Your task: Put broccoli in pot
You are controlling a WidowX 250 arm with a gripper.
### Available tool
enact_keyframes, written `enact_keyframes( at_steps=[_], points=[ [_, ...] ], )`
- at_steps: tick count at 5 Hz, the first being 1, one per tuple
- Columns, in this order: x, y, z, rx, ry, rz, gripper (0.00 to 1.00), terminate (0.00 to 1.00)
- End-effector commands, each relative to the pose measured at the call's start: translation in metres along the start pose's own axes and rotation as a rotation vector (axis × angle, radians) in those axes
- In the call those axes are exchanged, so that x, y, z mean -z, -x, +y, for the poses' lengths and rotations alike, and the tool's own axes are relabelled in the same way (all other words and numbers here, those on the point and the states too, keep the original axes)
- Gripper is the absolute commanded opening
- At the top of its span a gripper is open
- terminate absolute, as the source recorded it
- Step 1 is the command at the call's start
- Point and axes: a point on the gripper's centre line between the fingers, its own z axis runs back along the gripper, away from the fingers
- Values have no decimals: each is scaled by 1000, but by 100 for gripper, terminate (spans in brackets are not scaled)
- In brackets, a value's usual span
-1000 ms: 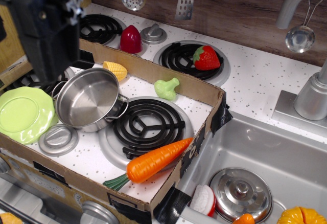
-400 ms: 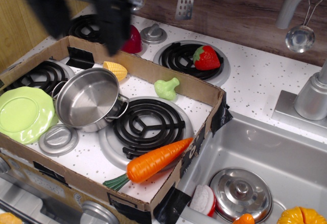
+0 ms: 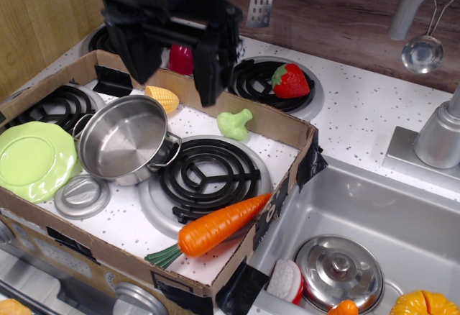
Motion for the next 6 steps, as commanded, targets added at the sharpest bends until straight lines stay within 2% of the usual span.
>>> enact_keyframes(
  at_steps=[1, 3, 4, 6],
  points=[
    [37, -34, 5, 47, 20, -43, 100, 0],
    [83, -55, 16, 55, 70, -25, 100, 0],
    [93, -58, 21, -19, 79, 16, 100, 0],
    [107, -75, 22, 4, 48, 3, 100, 0]
  ],
)
